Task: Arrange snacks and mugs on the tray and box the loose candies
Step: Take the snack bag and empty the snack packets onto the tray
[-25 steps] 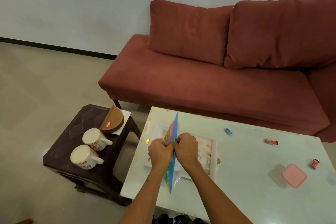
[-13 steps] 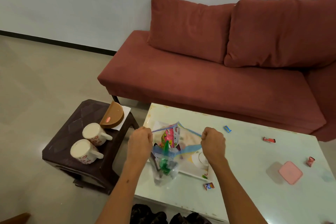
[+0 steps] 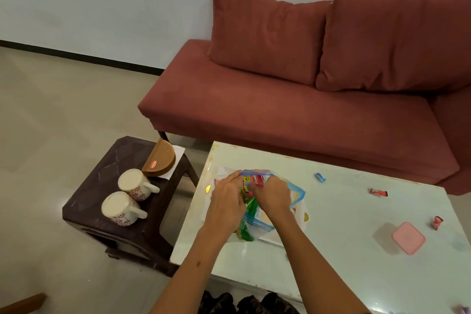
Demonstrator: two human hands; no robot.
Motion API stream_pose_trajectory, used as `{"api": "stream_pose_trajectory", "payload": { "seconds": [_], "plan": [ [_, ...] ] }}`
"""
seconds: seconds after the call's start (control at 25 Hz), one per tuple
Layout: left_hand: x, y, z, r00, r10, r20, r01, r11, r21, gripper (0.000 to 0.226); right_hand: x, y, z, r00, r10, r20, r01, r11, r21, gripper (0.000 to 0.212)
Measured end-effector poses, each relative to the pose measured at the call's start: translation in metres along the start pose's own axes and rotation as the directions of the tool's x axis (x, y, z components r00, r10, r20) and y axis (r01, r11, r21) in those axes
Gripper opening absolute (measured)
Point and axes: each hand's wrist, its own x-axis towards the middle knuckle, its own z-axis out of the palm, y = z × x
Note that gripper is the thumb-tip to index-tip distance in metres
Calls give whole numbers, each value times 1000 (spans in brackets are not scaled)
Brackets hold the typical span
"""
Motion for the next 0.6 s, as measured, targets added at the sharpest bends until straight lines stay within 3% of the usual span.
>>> {"api": "stream_pose_trajectory", "payload": {
  "seconds": [0.12, 0.2, 0.32, 0.4, 0.48, 0.6],
  "plan": [
    [-6, 0, 0, 1000, -6, 11, 6, 1000, 1, 44, 13, 1, 16, 964, 197, 178, -226, 960, 166, 68],
    [-11, -2, 1, 999, -18, 30, 18, 1000, 13, 45, 16, 3, 24, 952, 254, 174, -294, 914, 278, 69],
    [-13, -8, 0, 999, -29, 34, 29, 1000, 10, 47, 17, 2, 30, 974, 191, 120, -220, 921, 323, 53],
    [-9, -13, -1, 1000, -11, 13, 11, 1000, -4, 48, 17, -2, 22, 979, 120, 162, -169, 928, 332, 50],
    [-4, -16, -3, 1000, -12, -23, 12, 1000, -5, 47, 16, -7, 2, 978, 48, 201, -106, 950, 293, 49],
    [7, -21, -3, 993, -67, -100, 71, 997, 38, 45, 18, -10, -52, 989, -42, 142, -5, 948, 319, 43]
  ]
}}
